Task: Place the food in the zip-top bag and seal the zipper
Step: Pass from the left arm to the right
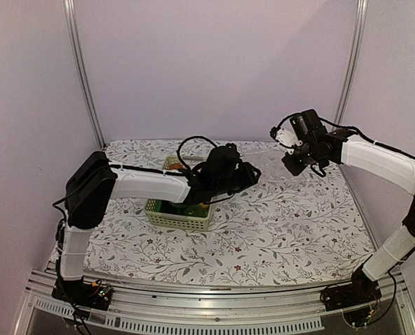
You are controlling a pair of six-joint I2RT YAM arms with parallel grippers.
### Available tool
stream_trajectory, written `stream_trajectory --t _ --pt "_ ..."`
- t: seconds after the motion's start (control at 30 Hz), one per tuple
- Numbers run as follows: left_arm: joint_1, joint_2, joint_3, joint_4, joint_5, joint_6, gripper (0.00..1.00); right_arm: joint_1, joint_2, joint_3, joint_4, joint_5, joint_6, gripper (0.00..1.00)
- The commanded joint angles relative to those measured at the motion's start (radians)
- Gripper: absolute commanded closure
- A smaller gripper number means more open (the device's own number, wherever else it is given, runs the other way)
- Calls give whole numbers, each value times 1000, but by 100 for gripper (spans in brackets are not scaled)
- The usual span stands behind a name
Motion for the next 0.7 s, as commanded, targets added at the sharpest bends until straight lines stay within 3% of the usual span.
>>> stream_trajectory --t 0.0,0.1,0.17,0.2,0.33,0.5,0.67 --pt "14 -62 4 22 32 212 55 -26 30 18 26 -4 13 100" --pt "13 -122 -32 21 44 324 44 -54 40 19 51 -14 8 100" --pt "14 -173 -89 47 71 389 27 -67 53 20 63 -24 6 100" --pt "14 -200 -119 57 79 421 24 -71 57 19 70 -28 4 100" --pt "24 -307 -206 5 38 513 21 -89 82 9 87 -41 1 100" --pt "83 -406 -232 -285 -74 527 21 -140 108 8 88 -65 4 100" --pt "194 -452 -219 -533 -45 563 24 -170 87 -3 88 -78 4 100"
